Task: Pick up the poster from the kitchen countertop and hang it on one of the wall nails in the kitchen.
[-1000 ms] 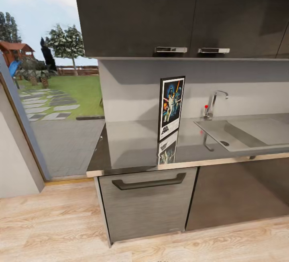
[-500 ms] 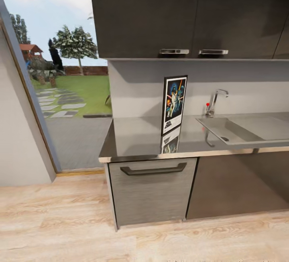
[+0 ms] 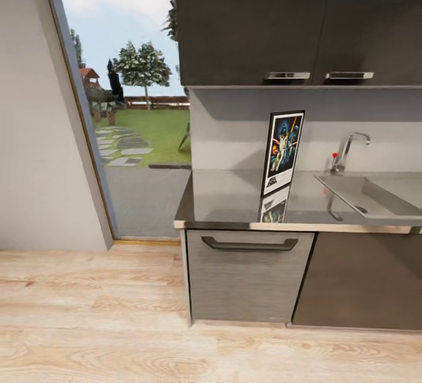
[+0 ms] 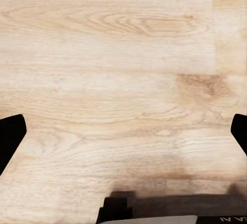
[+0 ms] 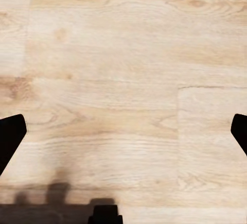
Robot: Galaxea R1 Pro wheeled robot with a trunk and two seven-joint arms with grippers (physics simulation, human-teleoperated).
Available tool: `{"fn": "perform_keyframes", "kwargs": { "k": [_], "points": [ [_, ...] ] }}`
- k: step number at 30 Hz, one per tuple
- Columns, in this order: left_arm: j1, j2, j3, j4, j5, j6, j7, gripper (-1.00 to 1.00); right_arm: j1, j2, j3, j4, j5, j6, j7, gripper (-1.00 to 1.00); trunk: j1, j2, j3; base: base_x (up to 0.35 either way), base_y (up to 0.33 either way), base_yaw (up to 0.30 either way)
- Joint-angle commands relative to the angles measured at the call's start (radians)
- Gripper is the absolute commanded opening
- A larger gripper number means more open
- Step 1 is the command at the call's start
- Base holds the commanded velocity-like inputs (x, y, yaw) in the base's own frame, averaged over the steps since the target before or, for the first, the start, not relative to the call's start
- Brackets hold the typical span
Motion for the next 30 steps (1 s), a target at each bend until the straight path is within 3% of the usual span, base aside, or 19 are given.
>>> {"fn": "perform_keyframes", "kwargs": {
  "k": [1, 13, 18, 23, 25, 28, 29, 30],
  "points": [
    [0.000, 0.000, 0.001, -0.001, -0.001, -0.002, 0.000, 1.00, 0.000, 0.000, 0.000, 0.001, 0.001, -0.003, -0.001, 1.00, 0.000, 0.000, -0.001, -0.008, 0.029, 0.289],
    [0.001, 0.001, 0.002, 0.000, -0.001, -0.002, -0.001, 1.00, 0.000, 0.002, 0.003, -0.003, 0.002, -0.003, 0.002, 1.00, 0.000, 0.000, -0.001, -0.002, 0.217, 0.222],
    [0.000, 0.001, 0.002, 0.001, -0.001, -0.002, -0.001, 1.00, 0.000, 0.009, 0.010, -0.103, 0.001, -0.003, 0.005, 1.00, 0.000, 0.000, -0.001, 0.000, 0.108, 0.014],
    [0.000, 0.001, 0.002, 0.000, -0.001, -0.003, -0.002, 1.00, 0.004, 0.016, 0.014, -0.240, 0.001, -0.001, 0.005, 1.00, 0.000, 0.000, -0.001, 0.000, 0.028, 0.004],
    [0.000, 0.001, 0.002, 0.000, -0.001, -0.003, -0.002, 1.00, 0.006, 0.029, 0.014, -0.408, 0.000, 0.007, 0.005, 1.00, 0.000, 0.000, -0.001, 0.000, 0.007, 0.001],
    [0.000, 0.001, 0.002, 0.001, -0.001, -0.003, -0.002, 1.00, 0.007, 0.033, 0.014, -0.514, -0.002, 0.012, 0.005, 1.00, 0.000, 0.000, -0.001, 0.000, 0.003, 0.000],
    [0.001, 0.001, 0.002, 0.001, -0.001, -0.003, -0.002, 1.00, 0.008, 0.035, 0.014, -0.630, -0.006, 0.061, 0.006, 1.00, 0.000, 0.000, -0.001, 0.000, 0.001, 0.000],
    [0.001, 0.001, 0.002, 0.001, -0.001, -0.003, -0.002, 1.00, 0.008, 0.035, 0.014, -0.667, -0.007, 0.089, 0.006, 1.00, 0.000, 0.000, -0.001, 0.000, 0.000, 0.000]
  ]
}}
